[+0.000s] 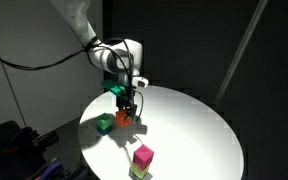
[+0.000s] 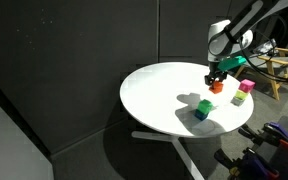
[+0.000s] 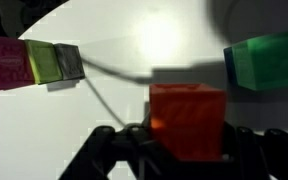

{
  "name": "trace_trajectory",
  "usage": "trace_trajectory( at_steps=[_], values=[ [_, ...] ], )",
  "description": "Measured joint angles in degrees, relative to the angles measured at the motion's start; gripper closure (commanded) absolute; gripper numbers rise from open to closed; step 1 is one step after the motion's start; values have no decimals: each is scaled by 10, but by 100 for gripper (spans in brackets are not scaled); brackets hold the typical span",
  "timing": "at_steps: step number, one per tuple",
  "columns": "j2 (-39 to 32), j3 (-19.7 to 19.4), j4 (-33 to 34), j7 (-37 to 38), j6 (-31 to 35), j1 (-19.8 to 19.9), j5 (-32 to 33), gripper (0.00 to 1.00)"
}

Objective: Put the orange block on the table

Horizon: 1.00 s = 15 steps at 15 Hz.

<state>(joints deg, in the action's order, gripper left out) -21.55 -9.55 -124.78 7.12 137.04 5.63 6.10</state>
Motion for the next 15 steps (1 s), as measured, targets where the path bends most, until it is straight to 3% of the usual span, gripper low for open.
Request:
trace_trajectory(
  at_steps=[1, 9, 15],
  values=[
    [0, 0, 0, 0, 0, 0, 0, 77],
    [-4, 1, 0, -18, 10, 5, -1, 77],
    [-12, 12, 0, -87, 23, 32, -44, 77]
  ],
)
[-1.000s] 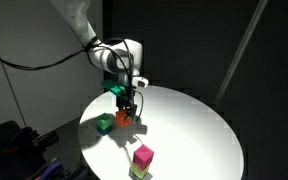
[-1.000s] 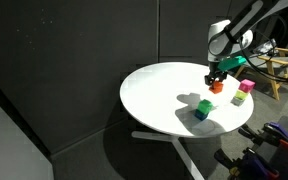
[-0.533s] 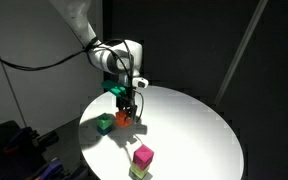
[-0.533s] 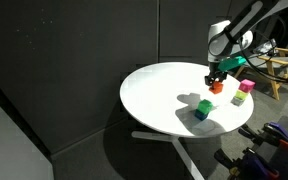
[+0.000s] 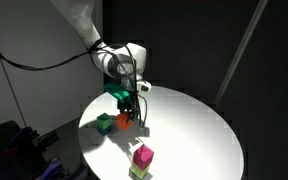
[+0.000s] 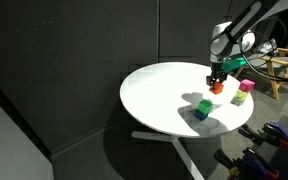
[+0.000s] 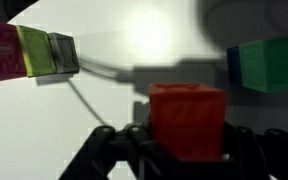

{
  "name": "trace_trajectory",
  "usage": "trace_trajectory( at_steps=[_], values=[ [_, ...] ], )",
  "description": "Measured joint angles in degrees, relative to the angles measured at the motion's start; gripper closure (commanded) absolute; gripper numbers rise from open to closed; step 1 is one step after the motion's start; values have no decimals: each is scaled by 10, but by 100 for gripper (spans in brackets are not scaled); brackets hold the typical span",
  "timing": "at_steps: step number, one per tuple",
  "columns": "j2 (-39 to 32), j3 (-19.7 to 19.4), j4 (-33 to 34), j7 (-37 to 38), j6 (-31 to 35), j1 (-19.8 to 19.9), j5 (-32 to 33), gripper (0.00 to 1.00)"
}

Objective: Put the orange block on the table

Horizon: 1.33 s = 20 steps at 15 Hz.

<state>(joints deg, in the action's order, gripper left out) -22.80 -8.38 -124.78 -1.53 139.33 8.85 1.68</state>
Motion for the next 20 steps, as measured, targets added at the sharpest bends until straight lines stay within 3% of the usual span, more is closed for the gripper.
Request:
trace_trajectory(
  at_steps=[6, 20],
  values=[
    [-22, 8, 7, -42, 9, 20, -25, 77],
    [-95, 12, 49, -57, 28, 27, -25, 77]
  ],
)
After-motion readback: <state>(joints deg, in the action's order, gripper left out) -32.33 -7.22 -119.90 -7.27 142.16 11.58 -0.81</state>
